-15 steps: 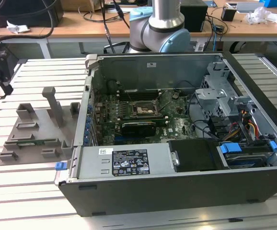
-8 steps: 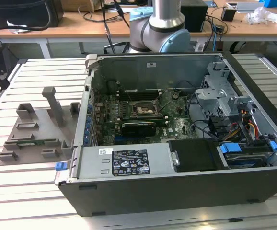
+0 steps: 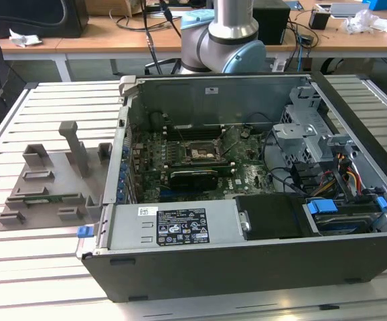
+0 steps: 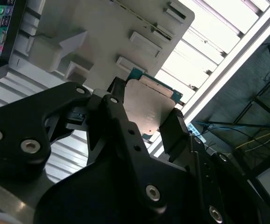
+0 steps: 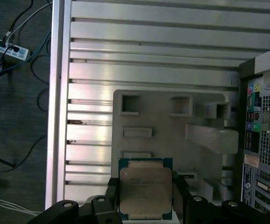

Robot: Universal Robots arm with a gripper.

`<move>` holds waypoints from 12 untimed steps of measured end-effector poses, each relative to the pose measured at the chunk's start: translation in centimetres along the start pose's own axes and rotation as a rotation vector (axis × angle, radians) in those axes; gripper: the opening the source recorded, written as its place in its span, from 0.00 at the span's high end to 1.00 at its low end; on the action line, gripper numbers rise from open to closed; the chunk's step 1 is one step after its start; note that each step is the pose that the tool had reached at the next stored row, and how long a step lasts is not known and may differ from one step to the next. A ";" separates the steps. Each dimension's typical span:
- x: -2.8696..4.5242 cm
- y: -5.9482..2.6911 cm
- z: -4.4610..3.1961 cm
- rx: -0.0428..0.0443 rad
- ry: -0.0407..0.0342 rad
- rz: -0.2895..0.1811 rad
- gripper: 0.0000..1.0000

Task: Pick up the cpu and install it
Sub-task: 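Pick up the cpu and move it towards the insertion slot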

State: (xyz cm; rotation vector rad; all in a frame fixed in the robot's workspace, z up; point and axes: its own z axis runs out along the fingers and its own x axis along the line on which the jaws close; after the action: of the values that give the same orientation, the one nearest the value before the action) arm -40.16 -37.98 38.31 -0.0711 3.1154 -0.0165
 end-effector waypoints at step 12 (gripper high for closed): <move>-0.08 -0.03 -3.01 -0.0014 -0.0002 0.000 0.46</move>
State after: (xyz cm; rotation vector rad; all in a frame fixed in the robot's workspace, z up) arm -40.16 -37.98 41.32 -0.0711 3.1152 -0.0143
